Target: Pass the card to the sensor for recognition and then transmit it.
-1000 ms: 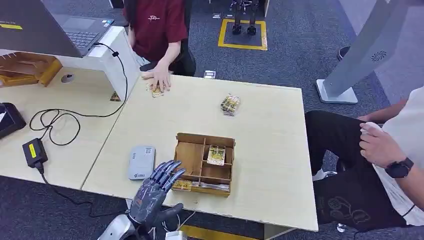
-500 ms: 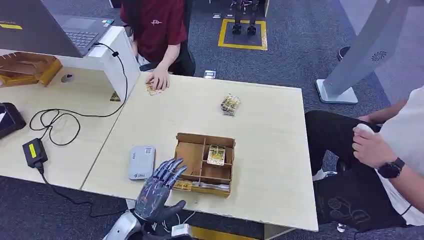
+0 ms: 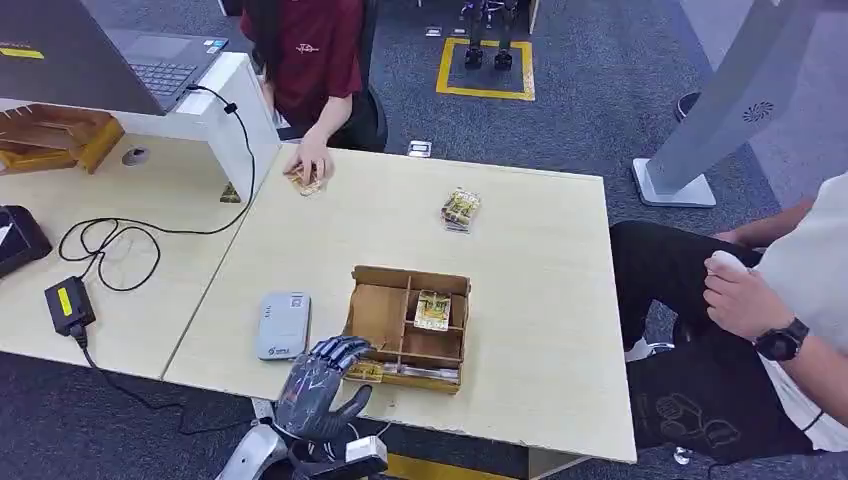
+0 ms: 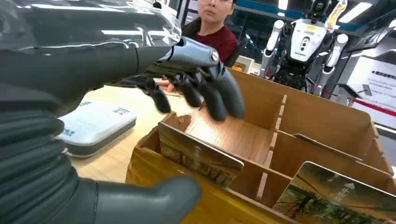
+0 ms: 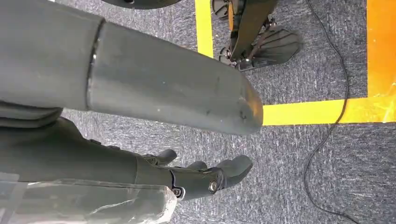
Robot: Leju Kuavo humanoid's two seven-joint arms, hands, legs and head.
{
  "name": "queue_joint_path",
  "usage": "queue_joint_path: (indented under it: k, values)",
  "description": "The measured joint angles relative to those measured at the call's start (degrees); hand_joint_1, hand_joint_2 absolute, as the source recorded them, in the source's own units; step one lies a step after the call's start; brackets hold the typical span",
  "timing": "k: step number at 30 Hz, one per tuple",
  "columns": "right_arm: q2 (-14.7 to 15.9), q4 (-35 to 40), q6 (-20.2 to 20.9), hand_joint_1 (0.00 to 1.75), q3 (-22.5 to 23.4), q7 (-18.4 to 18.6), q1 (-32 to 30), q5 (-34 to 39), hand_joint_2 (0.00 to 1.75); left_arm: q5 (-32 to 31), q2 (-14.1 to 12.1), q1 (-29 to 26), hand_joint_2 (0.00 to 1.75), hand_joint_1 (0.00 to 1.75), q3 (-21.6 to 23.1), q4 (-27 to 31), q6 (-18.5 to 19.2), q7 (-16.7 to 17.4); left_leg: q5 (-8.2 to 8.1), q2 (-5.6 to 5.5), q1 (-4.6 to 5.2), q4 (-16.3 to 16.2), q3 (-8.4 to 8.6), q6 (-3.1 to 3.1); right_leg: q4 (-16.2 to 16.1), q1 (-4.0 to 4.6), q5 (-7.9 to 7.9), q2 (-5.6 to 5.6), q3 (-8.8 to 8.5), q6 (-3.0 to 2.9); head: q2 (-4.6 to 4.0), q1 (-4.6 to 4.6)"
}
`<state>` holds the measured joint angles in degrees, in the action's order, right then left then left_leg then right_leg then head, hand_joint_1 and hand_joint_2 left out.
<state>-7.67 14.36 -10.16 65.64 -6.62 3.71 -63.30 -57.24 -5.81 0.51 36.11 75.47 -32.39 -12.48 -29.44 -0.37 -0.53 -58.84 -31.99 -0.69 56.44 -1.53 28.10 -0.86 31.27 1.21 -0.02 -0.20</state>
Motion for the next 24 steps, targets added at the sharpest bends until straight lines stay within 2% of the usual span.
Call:
queue_joint_path:
  k: [4, 7, 12, 17, 20, 24]
  values:
    - [0.0, 0.0, 0.0, 0.0, 0.0, -0.07, 0.01, 0.0, 0.0, 0.33, 0.18, -0.01, 1.75, 1.64, -0.22, -0.37, 0.11, -0.09, 0.0, 0.0, 0.0, 0.0, 0.0, 0.0, 0.0, 0.0, 0.0, 0.0, -0.01, 0.0, 0.0, 0.0]
    - [0.0, -0.02, 0.02, 0.0, 0.0, -0.09, 0.01, 0.0, 0.0, 0.52, 0.28, 0.03, 1.75, 1.75, -0.31, -0.39, 0.3, -0.09, 0.0, 0.0, 0.0, 0.0, 0.01, 0.0, 0.0, 0.0, 0.0, 0.0, -0.02, 0.0, 0.0, -0.02]
    - [0.0, -0.02, 0.13, 0.0, 0.0, -0.11, 0.02, 0.0, 0.0, 1.66, 0.57, 0.03, 1.75, 1.75, -0.42, -0.41, 1.14, -0.72, 0.0, -0.01, 0.0, 0.0, 0.01, 0.0, 0.0, 0.0, 0.0, 0.0, -0.02, 0.0, 0.0, 0.0]
    - [0.0, -0.02, 0.13, 0.0, 0.0, -0.13, 0.02, 0.0, 0.0, 5.53, 0.79, 0.03, 1.75, 1.75, -0.74, -0.09, 1.53, -2.62, 0.0, 0.0, 0.0, 0.0, 0.0, 0.0, 0.0, 0.0, 0.0, 0.01, -0.01, 0.0, 0.0, -0.02]
    - [0.0, -0.02, 0.13, 0.0, 0.0, -0.13, 0.0, 0.0, 0.0, 6.01, 0.59, 0.12, 1.75, 1.75, -1.16, 2.5, 1.49, -2.67, 0.0, 0.0, 0.0, -0.01, 0.0, 0.0, 0.0, 0.0, 0.0, 0.01, 0.0, 0.0, 0.0, 0.0]
    - [0.0, -0.02, 0.13, 0.0, 0.0, -0.05, 0.01, 0.0, 0.0, 6.34, -0.61, 2.12, 1.75, 1.75, -1.4, 9.78, 1.49, -2.54, 0.01, -0.03, 0.0, -0.02, 0.0, 0.0, 0.0, 0.0, -0.01, 0.03, -0.02, 0.0, 0.0, -0.02]
